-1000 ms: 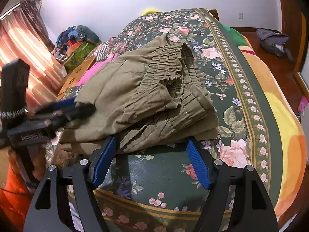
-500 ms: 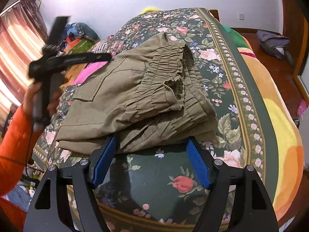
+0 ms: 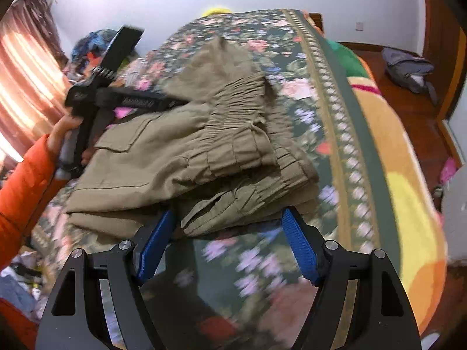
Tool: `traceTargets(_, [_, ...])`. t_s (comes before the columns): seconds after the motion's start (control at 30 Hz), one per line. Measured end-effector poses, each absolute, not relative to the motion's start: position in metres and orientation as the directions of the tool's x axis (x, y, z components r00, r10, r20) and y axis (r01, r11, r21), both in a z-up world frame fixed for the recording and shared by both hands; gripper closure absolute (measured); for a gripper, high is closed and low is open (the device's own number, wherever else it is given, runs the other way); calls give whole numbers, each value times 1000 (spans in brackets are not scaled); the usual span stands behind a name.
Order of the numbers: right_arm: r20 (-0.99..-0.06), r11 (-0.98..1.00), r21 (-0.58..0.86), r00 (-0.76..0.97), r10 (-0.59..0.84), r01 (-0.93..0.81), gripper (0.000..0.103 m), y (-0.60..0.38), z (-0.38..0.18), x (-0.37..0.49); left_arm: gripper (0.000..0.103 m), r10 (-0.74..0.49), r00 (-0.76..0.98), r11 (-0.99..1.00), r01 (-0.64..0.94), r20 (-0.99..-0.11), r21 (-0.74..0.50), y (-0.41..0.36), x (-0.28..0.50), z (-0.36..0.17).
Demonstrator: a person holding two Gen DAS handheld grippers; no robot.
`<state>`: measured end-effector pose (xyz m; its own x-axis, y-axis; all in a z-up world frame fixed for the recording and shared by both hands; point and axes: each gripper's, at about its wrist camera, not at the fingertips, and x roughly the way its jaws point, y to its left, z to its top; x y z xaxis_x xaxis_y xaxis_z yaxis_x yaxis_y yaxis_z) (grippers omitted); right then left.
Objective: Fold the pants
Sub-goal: 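Move both open tools over the folded olive pants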
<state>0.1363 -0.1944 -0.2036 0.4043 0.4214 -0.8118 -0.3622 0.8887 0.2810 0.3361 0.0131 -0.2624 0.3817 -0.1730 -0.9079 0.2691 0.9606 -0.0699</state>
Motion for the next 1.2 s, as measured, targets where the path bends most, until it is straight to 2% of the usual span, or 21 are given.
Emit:
traceTargets(0.2, [-842, 897, 201, 399, 364, -394, 31, -195, -214, 175, 26, -148, 409, 976, 209, -900, -66, 39, 331, -264])
traceTargets(0.37, [-854, 878, 202, 361, 374, -433, 31, -192, -226, 214, 26, -139, 424, 987, 128, -895, -93, 71, 319, -266])
traceTargets(0.6, [-867, 844, 178, 325, 378, -506, 31, -175, -237, 258, 25, -100, 457, 992, -17, -884, -122, 109, 276, -261])
traceTargets(0.8, [-870, 817, 128, 332, 365, -563, 31, -154, -242, 287, 25, -48, 482, 988, -107, -875, -113, 114, 240, -254])
traceTargets(1.0, [-872, 817, 120, 334, 359, -564, 31, -135, -242, 311, 26, -49, 502, 973, -171, -863, -155, 121, 223, -251])
traceTargets(1.2, [-867, 854, 104, 374, 329, -509, 31, -153, -222, 296, 27, -69, 525, 958, -203, -849, -204, 137, 206, -237])
